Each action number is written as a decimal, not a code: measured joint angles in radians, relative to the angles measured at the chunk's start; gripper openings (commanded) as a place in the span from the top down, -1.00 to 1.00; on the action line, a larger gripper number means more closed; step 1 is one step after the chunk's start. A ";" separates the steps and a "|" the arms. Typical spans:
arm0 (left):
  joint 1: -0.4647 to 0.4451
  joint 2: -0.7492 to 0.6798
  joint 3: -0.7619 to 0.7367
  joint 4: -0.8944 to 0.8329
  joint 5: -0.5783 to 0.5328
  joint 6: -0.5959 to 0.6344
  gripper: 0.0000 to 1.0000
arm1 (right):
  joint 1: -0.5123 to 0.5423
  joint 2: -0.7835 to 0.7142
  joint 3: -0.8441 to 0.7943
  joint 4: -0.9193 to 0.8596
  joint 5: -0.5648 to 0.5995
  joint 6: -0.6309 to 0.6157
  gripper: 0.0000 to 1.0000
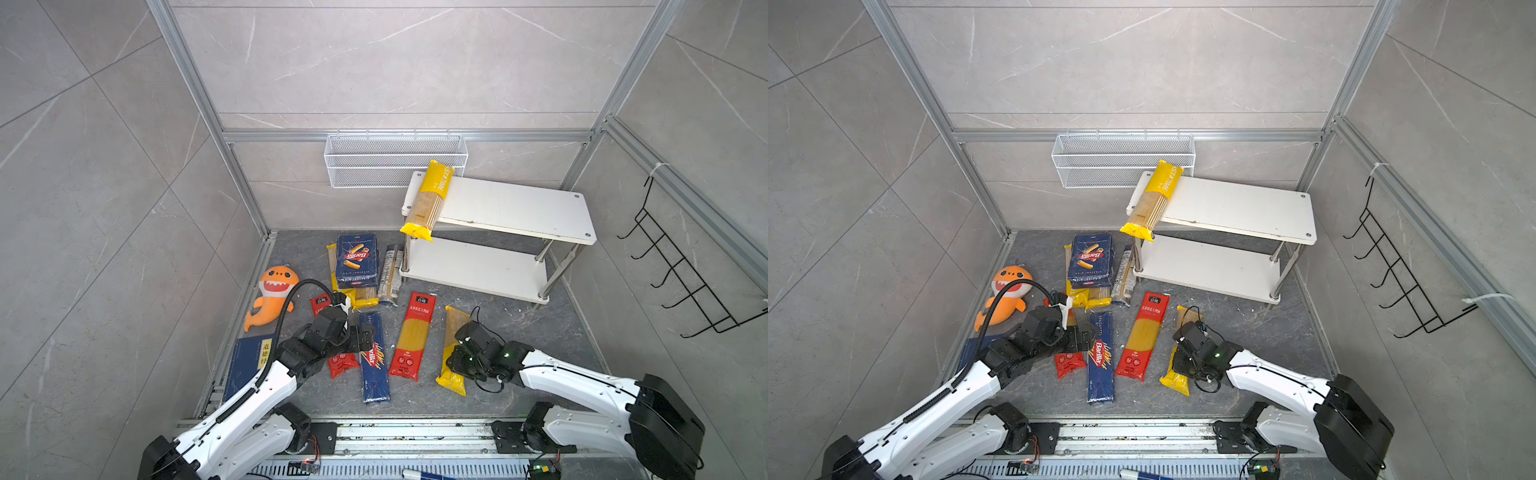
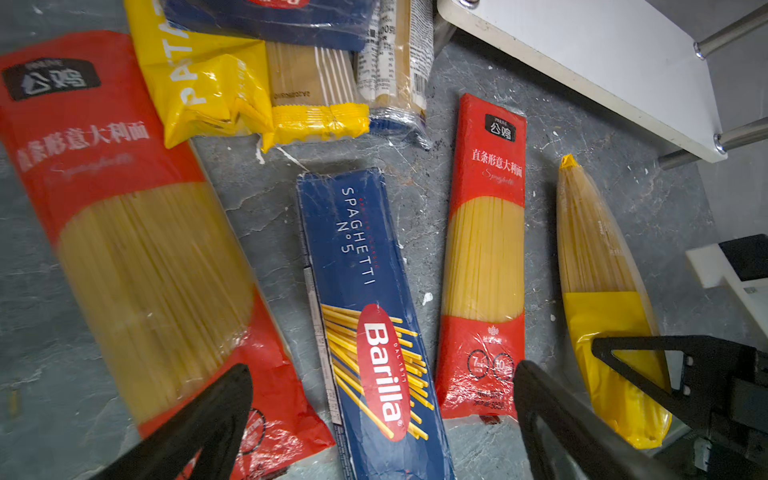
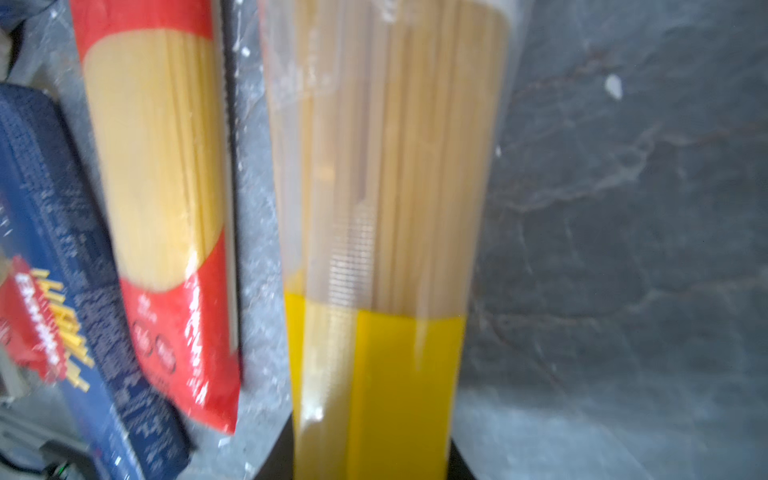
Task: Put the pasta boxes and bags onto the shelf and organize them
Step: 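Close the right gripper on the clear-and-yellow bag and lift it, then carry the bag up and stand it beside the yellow bag on the shelf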
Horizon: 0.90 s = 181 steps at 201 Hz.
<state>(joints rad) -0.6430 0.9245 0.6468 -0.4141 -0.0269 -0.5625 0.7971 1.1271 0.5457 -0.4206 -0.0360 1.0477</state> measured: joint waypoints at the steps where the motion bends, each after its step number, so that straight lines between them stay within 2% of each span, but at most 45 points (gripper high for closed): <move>1: -0.001 0.002 0.002 0.000 0.000 -0.001 -1.00 | 0.000 -0.003 0.000 -0.002 -0.001 0.000 0.92; 53: -0.227 0.195 0.172 0.021 -0.032 -0.008 -1.00 | 0.002 -0.222 0.006 -0.127 -0.032 -0.007 0.92; 82: -0.317 0.274 0.297 0.026 -0.043 -0.003 -1.00 | 0.002 -0.340 0.057 -0.256 -0.030 -0.029 0.91; 132: -0.348 0.283 0.410 0.026 -0.041 -0.003 -1.00 | 0.002 -0.461 0.308 -0.475 0.018 -0.099 0.90; 181: -0.352 0.249 0.423 -0.008 -0.052 -0.002 -1.00 | 0.002 -0.417 0.548 -0.564 0.052 -0.167 0.90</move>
<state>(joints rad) -0.9951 1.1732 1.0695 -0.4217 -0.0788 -0.5644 0.7986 0.7097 1.0935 -0.9848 0.0162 0.8803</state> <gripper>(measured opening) 0.999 0.301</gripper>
